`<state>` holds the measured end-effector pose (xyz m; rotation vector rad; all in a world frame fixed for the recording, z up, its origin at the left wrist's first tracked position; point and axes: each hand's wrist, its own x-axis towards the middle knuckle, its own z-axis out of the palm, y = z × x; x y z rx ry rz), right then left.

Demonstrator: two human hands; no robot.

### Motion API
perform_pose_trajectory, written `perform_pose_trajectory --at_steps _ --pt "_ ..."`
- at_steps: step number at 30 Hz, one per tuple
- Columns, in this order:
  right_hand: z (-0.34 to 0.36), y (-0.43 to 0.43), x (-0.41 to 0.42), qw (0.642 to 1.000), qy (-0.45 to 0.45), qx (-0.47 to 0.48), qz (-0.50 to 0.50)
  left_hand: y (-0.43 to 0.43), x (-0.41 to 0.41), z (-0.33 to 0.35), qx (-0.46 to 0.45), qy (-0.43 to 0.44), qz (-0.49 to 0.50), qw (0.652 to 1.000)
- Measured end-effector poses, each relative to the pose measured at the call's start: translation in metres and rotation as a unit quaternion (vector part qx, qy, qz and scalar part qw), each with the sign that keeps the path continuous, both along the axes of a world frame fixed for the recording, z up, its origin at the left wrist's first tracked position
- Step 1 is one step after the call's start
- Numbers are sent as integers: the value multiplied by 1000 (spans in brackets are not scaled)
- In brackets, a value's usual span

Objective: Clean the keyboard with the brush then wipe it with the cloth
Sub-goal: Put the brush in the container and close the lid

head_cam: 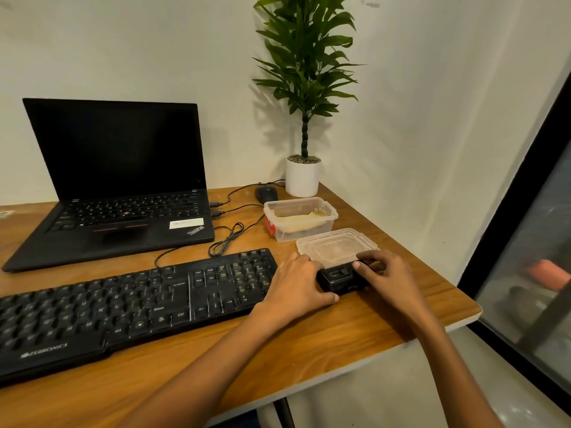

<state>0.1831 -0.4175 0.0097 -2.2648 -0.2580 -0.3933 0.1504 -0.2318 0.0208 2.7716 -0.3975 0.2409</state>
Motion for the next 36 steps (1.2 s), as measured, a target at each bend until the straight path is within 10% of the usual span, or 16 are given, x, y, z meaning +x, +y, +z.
perform_pose_trajectory --at_steps 26,36 --pt "54 87 141 999 -17 40 29 64 143 63 -50 -14 102 993" --pt "42 98 162 983 35 -176 39 75 177 40 26 42 104 993"
